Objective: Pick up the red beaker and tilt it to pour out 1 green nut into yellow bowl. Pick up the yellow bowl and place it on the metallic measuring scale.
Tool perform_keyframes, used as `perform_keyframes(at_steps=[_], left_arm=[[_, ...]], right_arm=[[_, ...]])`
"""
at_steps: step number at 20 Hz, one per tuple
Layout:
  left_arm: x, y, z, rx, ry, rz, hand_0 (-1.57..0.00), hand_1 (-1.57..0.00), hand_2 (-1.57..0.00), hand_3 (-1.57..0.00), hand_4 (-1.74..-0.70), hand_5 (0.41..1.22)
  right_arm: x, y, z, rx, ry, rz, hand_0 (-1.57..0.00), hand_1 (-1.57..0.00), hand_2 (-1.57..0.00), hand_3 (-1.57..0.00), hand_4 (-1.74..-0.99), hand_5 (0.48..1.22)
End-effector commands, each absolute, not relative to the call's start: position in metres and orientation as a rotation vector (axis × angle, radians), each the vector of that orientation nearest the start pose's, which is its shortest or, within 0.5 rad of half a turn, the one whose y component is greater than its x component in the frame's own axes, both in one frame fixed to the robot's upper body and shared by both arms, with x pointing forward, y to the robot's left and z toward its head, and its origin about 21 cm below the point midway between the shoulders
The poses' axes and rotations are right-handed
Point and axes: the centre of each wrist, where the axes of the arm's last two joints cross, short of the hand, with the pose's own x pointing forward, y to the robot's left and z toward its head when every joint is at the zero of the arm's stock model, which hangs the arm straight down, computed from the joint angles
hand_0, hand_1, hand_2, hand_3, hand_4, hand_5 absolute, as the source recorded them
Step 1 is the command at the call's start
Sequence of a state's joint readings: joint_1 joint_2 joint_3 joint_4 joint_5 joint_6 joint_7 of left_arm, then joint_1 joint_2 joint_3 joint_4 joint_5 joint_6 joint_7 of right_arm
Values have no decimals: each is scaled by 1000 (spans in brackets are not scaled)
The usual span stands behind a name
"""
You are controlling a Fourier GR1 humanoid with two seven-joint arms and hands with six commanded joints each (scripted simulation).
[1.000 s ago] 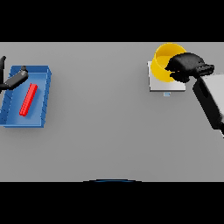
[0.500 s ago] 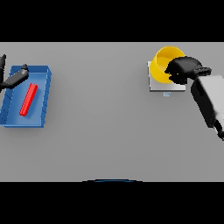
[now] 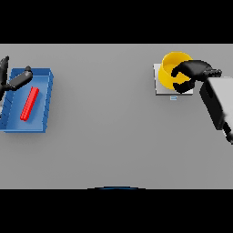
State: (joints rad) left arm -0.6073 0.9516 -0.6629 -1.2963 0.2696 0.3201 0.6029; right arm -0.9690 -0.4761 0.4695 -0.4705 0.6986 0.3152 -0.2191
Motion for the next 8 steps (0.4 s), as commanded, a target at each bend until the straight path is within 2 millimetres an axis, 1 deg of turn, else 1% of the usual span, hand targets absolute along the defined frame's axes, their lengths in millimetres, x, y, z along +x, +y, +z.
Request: perform_keyframes(at_steps=[1, 2, 4, 6, 8], left_arm=[[344, 311, 129, 753, -1057, -523, 1, 1, 1, 1, -810, 739], [345, 313, 125, 753, -1044, -516, 1, 1, 1, 1, -811, 737], [343, 312, 126, 760, -1044, -521, 1, 1, 1, 1, -809, 736], [341, 314, 126, 755, -1043, -511, 1, 1, 1, 1, -816, 733], [343, 312, 126, 755, -1045, -515, 1, 1, 1, 1, -821, 734]], right_arm=[[446, -272, 85, -602, -1010, 1587, -255, -226, -390, -541, -1385, 780], [447, -271, 85, -602, -1013, 1592, -204, -181, -336, -507, -1372, 766], [449, -272, 86, -594, -1004, 1619, -130, -115, -244, -442, -1346, 746], [452, -266, 87, -590, -987, 1622, -83, -73, -173, -387, -1325, 737], [452, -268, 85, -596, -973, 1639, -53, -47, -115, -348, -1308, 733]])
